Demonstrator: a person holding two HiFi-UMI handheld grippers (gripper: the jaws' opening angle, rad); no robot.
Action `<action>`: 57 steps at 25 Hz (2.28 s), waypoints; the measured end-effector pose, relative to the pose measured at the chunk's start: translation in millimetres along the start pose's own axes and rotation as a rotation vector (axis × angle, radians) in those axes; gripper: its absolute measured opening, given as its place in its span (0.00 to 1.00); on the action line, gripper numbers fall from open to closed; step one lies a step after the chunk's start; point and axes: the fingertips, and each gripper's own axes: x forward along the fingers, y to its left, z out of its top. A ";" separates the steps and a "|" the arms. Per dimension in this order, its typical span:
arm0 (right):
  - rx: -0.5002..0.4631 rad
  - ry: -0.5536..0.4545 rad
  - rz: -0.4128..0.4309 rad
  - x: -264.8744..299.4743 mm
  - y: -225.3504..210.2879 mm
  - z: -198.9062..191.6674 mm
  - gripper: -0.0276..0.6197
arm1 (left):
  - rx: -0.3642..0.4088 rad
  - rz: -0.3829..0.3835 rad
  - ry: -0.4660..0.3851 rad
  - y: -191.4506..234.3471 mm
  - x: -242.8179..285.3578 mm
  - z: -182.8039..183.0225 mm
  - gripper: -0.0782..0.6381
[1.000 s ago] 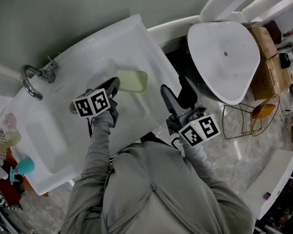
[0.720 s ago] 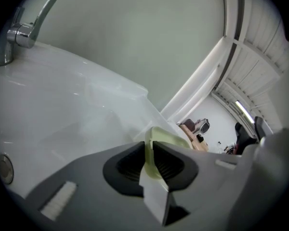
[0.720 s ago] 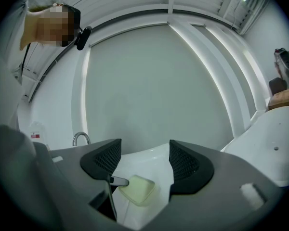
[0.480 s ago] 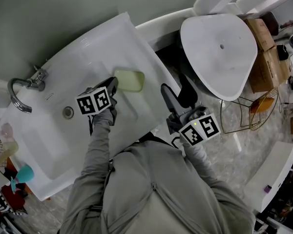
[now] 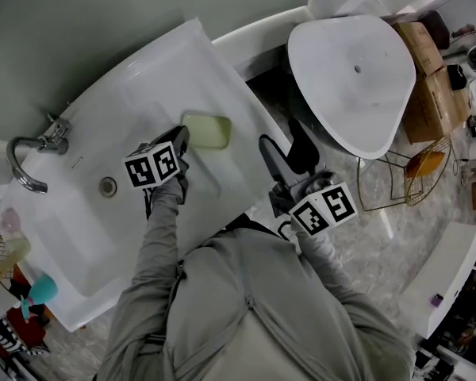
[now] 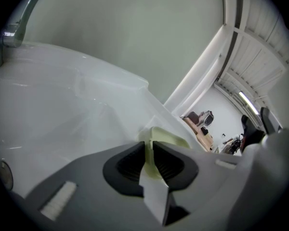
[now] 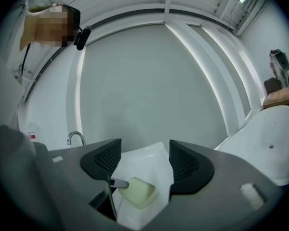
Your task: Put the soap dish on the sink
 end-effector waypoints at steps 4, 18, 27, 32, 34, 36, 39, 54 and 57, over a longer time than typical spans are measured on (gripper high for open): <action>0.005 0.000 -0.004 1.3 0.6 -0.7 0.51 | 0.007 0.009 0.004 0.4 -1.1 -0.3 0.27; -0.004 -0.013 0.001 -6.0 6.4 4.5 0.51 | 0.124 -0.048 -0.062 -20.8 -6.1 11.0 0.30; -0.002 -0.018 0.062 -3.5 29.6 4.0 0.51 | 0.238 0.000 -0.129 -30.2 -57.8 26.8 0.30; -0.006 -0.022 0.120 3.3 56.5 4.3 0.51 | 0.297 0.039 -0.245 -30.2 -109.0 43.3 0.30; -0.008 -0.024 0.143 6.7 68.1 4.2 0.51 | 0.314 0.065 -0.283 -26.9 -131.0 47.3 0.30; -0.010 -0.027 0.164 9.3 80.0 4.1 0.51 | 0.329 0.094 -0.303 -22.3 -152.7 47.1 0.30; -0.014 -0.030 0.196 11.5 98.9 3.5 0.51 | 0.344 0.135 -0.347 -15.8 -187.7 45.5 0.30; -0.031 -0.058 0.308 3.2 186.8 -1.8 0.51 | 0.382 0.240 -0.560 -1.2 -318.2 33.8 0.30; -0.031 -0.059 0.317 -1.9 197.7 -5.3 0.51 | 0.393 0.252 -0.574 -0.6 -333.3 27.7 0.30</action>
